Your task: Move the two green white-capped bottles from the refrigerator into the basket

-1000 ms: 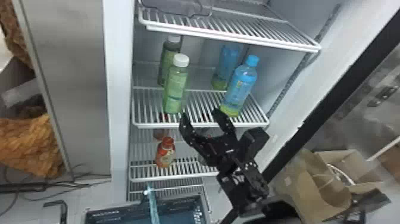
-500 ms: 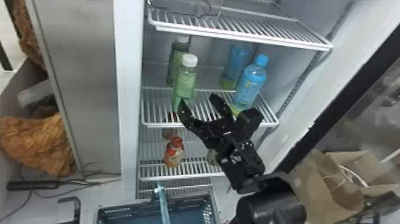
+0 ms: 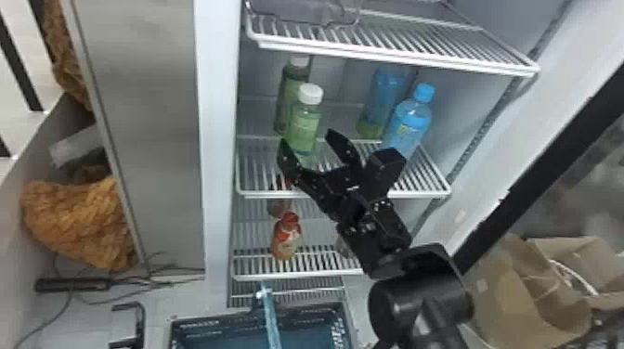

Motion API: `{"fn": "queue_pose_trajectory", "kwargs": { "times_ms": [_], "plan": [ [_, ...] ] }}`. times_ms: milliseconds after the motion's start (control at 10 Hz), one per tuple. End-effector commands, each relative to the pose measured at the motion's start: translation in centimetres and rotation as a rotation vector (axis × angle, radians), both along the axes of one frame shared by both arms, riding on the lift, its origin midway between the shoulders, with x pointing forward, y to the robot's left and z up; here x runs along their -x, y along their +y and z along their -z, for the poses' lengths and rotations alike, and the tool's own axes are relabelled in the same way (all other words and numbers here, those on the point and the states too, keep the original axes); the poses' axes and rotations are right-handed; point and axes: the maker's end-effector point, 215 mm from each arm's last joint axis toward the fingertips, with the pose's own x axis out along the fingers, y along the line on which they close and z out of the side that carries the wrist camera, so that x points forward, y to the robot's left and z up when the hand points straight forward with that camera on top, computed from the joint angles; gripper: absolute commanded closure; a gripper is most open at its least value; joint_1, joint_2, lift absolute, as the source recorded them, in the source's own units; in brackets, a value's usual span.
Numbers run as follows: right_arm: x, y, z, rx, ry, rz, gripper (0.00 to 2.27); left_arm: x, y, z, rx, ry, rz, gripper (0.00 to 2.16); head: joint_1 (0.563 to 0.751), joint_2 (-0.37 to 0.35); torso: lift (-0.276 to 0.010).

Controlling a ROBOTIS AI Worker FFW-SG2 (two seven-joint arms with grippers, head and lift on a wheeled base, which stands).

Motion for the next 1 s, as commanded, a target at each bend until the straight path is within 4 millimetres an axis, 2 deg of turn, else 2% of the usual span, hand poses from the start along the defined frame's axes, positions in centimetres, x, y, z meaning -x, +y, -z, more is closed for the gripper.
{"fn": "queue_pose_trajectory", "kwargs": {
  "times_ms": [0, 100, 200, 300, 400, 600, 900],
  "plan": [
    [-1.0, 1.4, 0.0, 0.014, -0.001, -0.025, 0.17, 0.0, 0.0, 0.0, 0.0, 0.0, 0.001, 1.17, 0.695, -0.252, -0.004],
    [-1.2, 1.8, -0.4, 0.023, -0.009, -0.031, 0.23, -0.1, 0.0, -0.1, 0.001, -0.003, -0.001, 1.17, 0.695, -0.237, -0.004],
    [-1.4, 1.8, -0.7, 0.033, -0.015, -0.029, 0.41, 0.0, 0.0, -0.1, 0.003, 0.0, -0.001, 1.17, 0.695, -0.227, -0.004],
    [-1.4, 1.7, -0.4, 0.032, -0.008, -0.024, 0.75, -0.1, 0.0, -0.1, 0.004, 0.0, -0.003, 1.17, 0.695, -0.224, -0.004],
    [-1.3, 1.7, -0.5, 0.033, -0.008, -0.023, 0.89, -0.2, 0.1, -0.1, 0.006, 0.0, -0.009, 1.17, 0.695, -0.222, -0.004],
    [-1.0, 1.6, -1.1, 0.028, -0.02, -0.02, 0.89, -0.2, 0.2, -0.1, 0.007, 0.002, -0.011, 1.17, 0.695, -0.22, -0.004],
    [0.6, 1.6, -3.6, 0.03, -0.07, -0.024, 0.89, -0.1, 0.2, -0.1, 0.007, 0.005, -0.011, 1.17, 0.695, -0.223, -0.004]
  ]
}}
